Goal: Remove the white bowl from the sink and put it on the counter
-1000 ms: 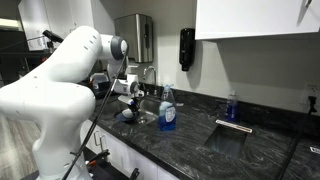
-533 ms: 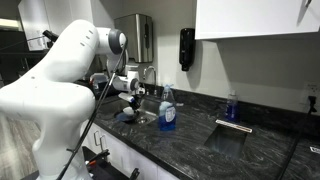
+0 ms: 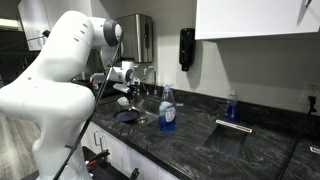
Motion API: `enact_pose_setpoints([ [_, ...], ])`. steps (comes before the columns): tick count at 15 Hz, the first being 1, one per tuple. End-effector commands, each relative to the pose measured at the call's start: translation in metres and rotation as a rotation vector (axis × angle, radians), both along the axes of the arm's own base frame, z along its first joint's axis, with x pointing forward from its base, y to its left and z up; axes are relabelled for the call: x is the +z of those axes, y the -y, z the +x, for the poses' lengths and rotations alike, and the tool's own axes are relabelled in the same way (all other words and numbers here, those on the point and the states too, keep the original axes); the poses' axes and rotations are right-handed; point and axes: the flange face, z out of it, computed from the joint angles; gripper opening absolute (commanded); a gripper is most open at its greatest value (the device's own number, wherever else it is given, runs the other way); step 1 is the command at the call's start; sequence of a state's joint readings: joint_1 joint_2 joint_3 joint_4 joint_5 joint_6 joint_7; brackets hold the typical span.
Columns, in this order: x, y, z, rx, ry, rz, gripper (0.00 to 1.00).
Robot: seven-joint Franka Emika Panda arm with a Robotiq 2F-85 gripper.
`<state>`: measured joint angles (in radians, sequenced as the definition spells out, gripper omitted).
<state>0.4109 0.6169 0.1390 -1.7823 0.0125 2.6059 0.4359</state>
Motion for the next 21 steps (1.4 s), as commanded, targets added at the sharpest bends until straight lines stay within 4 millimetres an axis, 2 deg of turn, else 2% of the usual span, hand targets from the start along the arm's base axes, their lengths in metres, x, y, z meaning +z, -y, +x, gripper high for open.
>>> enact_pose_setpoints([
  [1, 0.031, -0.018, -0.012, 0.084, 0.014, 0.044, 0.02],
  [5, 0.042, -0.043, -0.024, 0.166, 0.025, 0.061, 0.02],
  [11, 0.048, -0.076, -0.023, 0.264, 0.022, 0.076, 0.02],
  [15, 0.044, -0.091, -0.014, 0.287, 0.01, 0.075, 0.02],
  [21, 0.026, -0.119, -0.002, 0.304, -0.003, 0.099, 0.02],
])
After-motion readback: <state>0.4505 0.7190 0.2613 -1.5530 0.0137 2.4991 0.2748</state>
